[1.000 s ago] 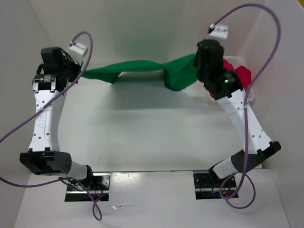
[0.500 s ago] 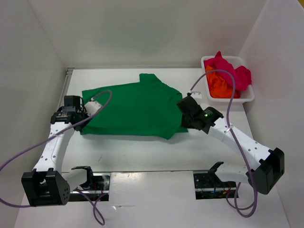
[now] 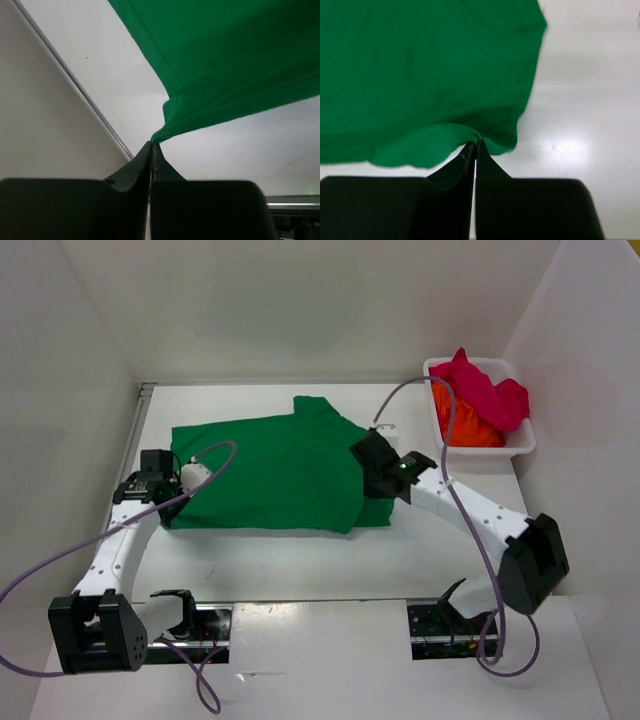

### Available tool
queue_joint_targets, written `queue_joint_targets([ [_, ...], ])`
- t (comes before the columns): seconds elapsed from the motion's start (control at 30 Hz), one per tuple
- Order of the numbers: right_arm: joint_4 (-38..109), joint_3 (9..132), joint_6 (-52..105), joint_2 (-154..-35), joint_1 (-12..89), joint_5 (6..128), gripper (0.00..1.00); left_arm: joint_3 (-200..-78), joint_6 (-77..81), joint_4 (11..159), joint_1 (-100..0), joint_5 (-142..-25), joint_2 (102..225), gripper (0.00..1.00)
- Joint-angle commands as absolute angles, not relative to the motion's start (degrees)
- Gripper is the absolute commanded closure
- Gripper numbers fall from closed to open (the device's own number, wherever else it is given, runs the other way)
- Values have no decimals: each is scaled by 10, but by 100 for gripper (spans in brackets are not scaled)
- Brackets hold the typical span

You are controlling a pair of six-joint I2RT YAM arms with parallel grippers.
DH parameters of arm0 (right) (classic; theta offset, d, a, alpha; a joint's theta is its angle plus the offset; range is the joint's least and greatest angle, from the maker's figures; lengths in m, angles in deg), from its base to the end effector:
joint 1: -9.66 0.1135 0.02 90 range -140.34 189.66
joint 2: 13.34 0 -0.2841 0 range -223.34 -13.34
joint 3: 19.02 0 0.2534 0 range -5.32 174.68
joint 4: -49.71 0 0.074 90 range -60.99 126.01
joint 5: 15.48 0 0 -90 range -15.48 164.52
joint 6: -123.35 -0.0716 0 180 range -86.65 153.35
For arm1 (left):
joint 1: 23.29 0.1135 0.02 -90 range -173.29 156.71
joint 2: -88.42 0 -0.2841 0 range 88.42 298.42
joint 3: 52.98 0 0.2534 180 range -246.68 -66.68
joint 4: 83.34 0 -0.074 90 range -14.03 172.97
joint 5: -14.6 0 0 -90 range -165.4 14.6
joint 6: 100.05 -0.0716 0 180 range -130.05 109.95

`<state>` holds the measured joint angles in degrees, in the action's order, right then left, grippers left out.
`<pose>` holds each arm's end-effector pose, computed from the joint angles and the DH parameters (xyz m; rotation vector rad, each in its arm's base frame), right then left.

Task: Fold and stack the t-shirts
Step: Fold the flattened tshirt in 1/3 of the way

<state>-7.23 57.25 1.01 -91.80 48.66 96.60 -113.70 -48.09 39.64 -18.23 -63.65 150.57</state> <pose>0.2411 0.1606 0.2617 -0.0107 2.4904 0.0062 0.2139 0.0336 0.2356 0.6794 2.5668 0.5294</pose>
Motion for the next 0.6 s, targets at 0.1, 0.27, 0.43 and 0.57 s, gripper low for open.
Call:
queue_joint_targets([
  [0.1, 34, 704, 126, -1064, 448, 1041, 100, -1213, -428, 454, -170, -642, 1597, 100],
  [0.27, 59, 751, 153, -1127, 416, 1041, 100, -1243, -408, 468, -170, -653, 1677, 100],
  [0.43, 84, 815, 184, -1177, 404, 1033, 100, -1250, -403, 474, -170, -653, 1724, 100],
  [0.57, 77, 866, 207, -1230, 404, 1033, 100, -1250, -397, 474, -170, -648, 1740, 100],
])
